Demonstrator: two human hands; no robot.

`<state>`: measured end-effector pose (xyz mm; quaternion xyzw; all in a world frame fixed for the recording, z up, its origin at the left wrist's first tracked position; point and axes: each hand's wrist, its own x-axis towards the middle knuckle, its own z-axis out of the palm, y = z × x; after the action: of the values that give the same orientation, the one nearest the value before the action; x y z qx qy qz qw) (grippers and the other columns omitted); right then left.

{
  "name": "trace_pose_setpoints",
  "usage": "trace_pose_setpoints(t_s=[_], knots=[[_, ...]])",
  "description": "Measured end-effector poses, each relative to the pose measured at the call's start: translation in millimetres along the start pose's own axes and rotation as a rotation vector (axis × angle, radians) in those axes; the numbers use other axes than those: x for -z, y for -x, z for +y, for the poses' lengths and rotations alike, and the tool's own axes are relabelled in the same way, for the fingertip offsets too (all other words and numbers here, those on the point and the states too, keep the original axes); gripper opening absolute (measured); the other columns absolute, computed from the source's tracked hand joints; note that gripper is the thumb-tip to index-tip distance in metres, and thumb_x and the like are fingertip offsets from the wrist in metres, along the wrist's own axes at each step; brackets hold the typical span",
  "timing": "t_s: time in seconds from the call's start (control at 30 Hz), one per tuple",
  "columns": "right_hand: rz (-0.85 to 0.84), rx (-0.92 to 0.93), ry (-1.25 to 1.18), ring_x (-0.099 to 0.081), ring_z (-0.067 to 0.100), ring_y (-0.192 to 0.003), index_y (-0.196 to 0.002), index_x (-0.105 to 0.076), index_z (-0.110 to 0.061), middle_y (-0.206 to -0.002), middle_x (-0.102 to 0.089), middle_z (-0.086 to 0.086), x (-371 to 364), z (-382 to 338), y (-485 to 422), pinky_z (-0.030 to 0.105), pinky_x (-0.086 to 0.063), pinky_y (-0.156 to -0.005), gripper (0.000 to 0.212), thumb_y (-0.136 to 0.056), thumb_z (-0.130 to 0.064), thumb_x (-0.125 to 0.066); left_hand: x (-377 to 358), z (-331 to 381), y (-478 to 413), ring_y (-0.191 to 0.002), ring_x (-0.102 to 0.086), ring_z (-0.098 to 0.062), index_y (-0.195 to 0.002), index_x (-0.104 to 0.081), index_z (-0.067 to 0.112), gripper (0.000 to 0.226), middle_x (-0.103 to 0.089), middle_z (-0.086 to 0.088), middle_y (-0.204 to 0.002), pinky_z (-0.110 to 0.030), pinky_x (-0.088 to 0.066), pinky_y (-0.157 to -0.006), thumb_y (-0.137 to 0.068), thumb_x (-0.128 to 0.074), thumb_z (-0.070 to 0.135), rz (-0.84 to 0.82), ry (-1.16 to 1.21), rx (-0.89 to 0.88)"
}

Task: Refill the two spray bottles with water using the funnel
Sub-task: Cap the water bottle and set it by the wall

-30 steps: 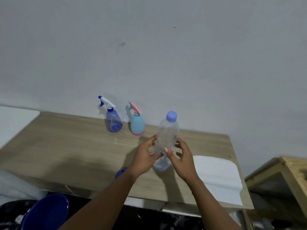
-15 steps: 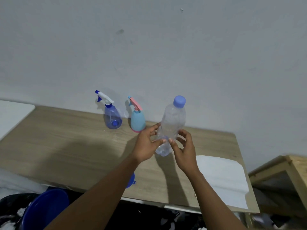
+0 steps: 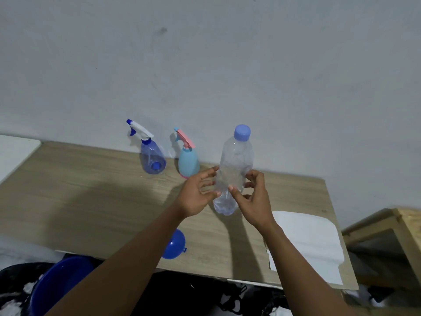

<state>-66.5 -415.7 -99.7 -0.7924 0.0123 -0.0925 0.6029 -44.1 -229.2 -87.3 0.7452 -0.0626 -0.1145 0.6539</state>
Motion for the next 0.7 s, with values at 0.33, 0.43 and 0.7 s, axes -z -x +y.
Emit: trace_pose_setpoints(t_s=[0.33, 0.43, 0.7], knots=[[0.017, 0.018, 0.006, -0.059, 0.015, -0.105, -0.124, -0.045, -0.025, -0.123, -0.055, -0.015, -9, 0, 11, 0.028, -0.058, -0.069, 0.054, -0.083, -0.027, -0.08, 63, -80, 85, -0.112, -0.054, -0.018, -0.129, -0.056, 0.026, 0.104, -0.05, 0.004, -0.119, -0.033, -0.046, -0.094, -0.039, -0.079, 0.072, -0.039, -0.847, 0.347], [0.011, 0.017, 0.015, -0.059, 0.012, -0.105, -0.125, -0.045, -0.024, -0.123, -0.055, -0.013, -11, -3, 11, 0.023, -0.056, -0.067, 0.054, -0.083, -0.027, -0.08, 64, -91, 89, -0.103, -0.059, -0.019, -0.117, -0.062, 0.02, 0.069, -0.053, 0.002, -0.108, -0.03, -0.046, -0.09, -0.059, -0.089, 0.044, -0.038, -0.835, 0.358], [0.056, 0.007, 0.014, -0.059, 0.013, -0.106, -0.124, -0.044, -0.027, -0.125, -0.055, -0.012, -9, -4, 7, 0.029, -0.058, -0.07, 0.055, -0.083, -0.027, -0.08, 62, -86, 72, -0.076, -0.06, -0.013, -0.085, -0.068, 0.016, 0.04, -0.064, 0.001, -0.087, -0.021, -0.043, -0.068, -0.057, -0.094, 0.026, 0.045, -0.736, 0.305]])
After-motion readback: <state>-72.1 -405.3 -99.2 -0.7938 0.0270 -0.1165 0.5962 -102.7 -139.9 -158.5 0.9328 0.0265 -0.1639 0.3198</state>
